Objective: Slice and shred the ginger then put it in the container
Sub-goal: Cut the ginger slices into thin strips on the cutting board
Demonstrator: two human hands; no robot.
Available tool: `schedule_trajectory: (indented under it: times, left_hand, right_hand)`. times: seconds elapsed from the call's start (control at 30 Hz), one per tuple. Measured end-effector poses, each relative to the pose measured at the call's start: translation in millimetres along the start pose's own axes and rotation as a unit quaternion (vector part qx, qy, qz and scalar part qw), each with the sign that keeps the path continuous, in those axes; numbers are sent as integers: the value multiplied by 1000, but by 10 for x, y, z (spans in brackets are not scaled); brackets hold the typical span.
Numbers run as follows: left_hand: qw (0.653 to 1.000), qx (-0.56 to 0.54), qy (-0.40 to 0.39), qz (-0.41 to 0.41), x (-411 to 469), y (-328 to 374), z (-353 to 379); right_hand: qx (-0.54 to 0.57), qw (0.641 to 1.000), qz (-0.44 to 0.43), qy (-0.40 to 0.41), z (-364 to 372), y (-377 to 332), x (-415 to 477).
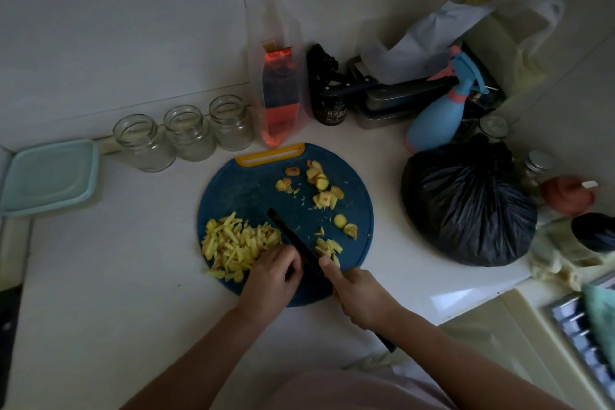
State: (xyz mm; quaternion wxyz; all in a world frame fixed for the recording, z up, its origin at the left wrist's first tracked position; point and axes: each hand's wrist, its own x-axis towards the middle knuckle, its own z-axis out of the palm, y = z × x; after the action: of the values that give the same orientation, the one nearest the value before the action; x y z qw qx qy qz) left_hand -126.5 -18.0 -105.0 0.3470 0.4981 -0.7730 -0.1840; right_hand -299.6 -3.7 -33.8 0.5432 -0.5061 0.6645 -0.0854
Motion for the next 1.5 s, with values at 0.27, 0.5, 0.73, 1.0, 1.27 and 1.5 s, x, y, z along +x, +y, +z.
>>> schedule_trajectory:
  times: [0.27,0.5,0.73,1.0,1.27,1.5]
  left_hand:
    - [999,0,7,-47,-10,32,20]
    - [998,0,0,-62,-21,40,42]
    - [994,-34,10,-104,57,100,40]
    - [998,-4,-23,-57,123,50,37]
    - [996,-31,21,-76,83,47,-54]
    - [997,-22,16,-73,84,14,-48]
  right_hand:
    - [-104,993,-58,14,-7,37,30]
    - [-157,984,-81,19,-53,39,67]
    - [32,999,16,8,-94,-75,2]
    - [54,998,29,8,-97,-58,-17]
    - [24,999,16,19,-38,38,-5]
    - [14,1000,-6,5,25,63,-19]
